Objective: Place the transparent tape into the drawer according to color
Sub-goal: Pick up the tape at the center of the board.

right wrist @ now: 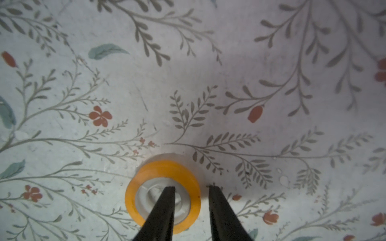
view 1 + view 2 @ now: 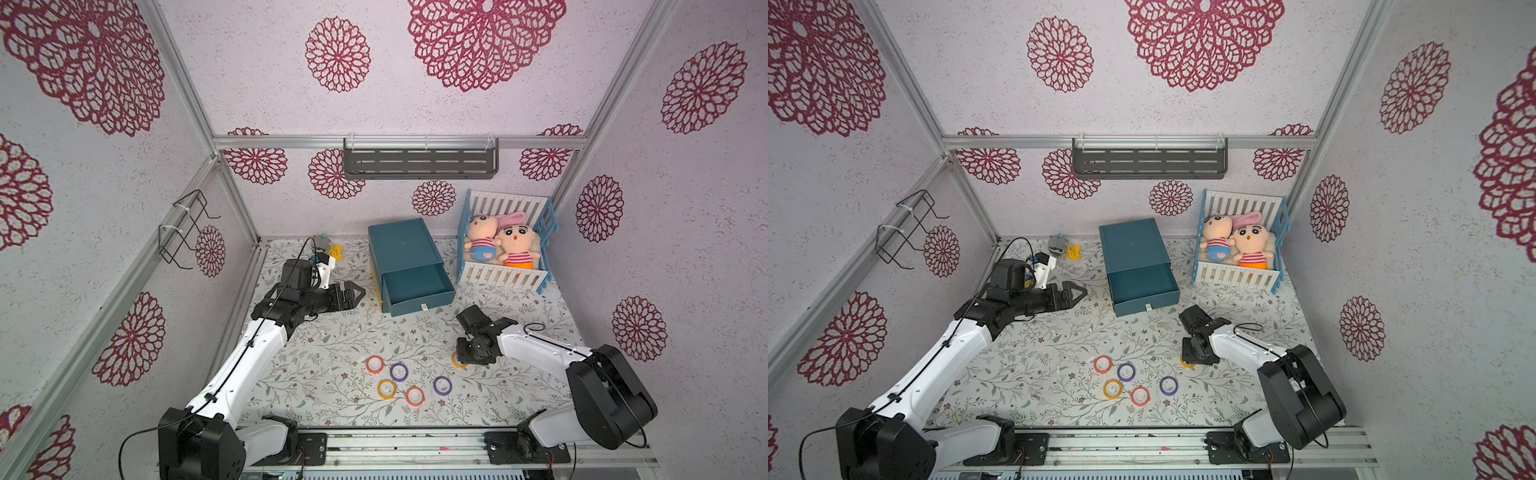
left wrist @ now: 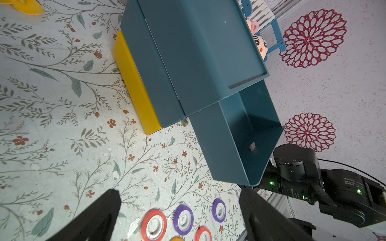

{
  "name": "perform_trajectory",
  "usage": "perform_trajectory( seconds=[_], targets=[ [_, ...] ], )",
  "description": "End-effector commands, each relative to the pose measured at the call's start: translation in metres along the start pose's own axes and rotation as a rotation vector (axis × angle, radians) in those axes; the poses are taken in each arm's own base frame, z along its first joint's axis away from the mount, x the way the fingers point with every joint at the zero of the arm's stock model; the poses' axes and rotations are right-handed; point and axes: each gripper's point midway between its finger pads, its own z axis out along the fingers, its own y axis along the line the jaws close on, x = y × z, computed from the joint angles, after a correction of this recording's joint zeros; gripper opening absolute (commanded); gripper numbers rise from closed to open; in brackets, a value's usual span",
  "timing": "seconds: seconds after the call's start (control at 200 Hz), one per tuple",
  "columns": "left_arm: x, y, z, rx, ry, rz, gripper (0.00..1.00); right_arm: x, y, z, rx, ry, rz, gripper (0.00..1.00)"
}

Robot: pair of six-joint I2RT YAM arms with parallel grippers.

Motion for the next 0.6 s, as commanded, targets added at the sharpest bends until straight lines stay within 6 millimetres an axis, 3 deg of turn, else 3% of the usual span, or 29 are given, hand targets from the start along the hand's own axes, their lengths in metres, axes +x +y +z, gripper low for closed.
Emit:
perform_trajectory(
  seconds=[0.0,0.225,0.405,0.465,0.546,0.596],
  targets=[
    [0.0,0.002,-0.004,-0.002,-0.011,0.013,0.97,0.005,-0.003,0.01,0.006,0.022,-0.009,0.35],
    [-0.001,0.002,-0.008,-0.001,-0.015,0.014,0.97,0.015,-0.001,0.014,0.002,0.079,-0.028,0.28],
    [0.0,0.002,-0.009,0.0,-0.015,0.014,0.97,0.02,-0.003,0.012,0.03,0.117,-0.051,0.12],
    [0.0,0.002,-0.009,0.003,-0.015,0.013,0.97,0.025,-0.003,0.013,0.033,0.141,-0.057,0.12],
    [-0.001,0.001,-0.009,0.005,-0.017,0.013,0.97,0.033,-0.001,0.016,0.027,0.184,-0.067,0.28],
    [-0.002,0.001,-0.01,0.007,-0.018,0.014,0.97,0.038,-0.001,0.018,0.028,0.209,-0.074,0.29]
  ],
)
